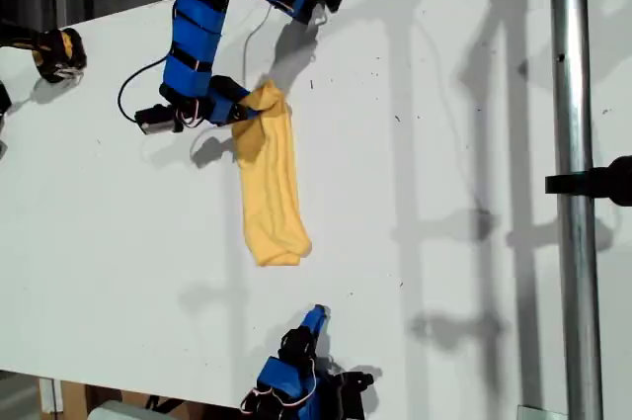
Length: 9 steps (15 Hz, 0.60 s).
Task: Grasp corners of a towel and fold twice.
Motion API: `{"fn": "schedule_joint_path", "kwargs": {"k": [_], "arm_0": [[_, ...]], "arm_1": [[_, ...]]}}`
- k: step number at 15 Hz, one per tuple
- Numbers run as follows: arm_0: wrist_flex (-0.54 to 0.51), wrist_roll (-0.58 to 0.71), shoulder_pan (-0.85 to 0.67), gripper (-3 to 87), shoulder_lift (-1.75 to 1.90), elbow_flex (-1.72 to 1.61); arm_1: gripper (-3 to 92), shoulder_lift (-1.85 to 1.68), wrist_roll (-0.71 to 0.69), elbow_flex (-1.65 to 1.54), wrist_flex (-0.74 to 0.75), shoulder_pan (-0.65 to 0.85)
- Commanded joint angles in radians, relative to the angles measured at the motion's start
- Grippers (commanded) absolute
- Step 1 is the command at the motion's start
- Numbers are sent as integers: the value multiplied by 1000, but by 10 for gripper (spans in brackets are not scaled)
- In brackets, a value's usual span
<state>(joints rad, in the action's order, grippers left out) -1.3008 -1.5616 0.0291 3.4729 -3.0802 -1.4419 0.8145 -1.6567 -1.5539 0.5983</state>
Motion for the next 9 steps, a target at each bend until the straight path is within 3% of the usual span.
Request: {"fn": "schedule_joint_path", "kwargs": {"k": [1,5,9], "arm_0": [[3,-2,11,65,8,3],[2,-2,20,68,8,5],[0,-3,21,72,8,5]], "arm_1": [[-1,-235,57,-69,-115,26],[-1,-480,160,-166,-290,-9],[-1,-305,80,126,5,-230]]}}
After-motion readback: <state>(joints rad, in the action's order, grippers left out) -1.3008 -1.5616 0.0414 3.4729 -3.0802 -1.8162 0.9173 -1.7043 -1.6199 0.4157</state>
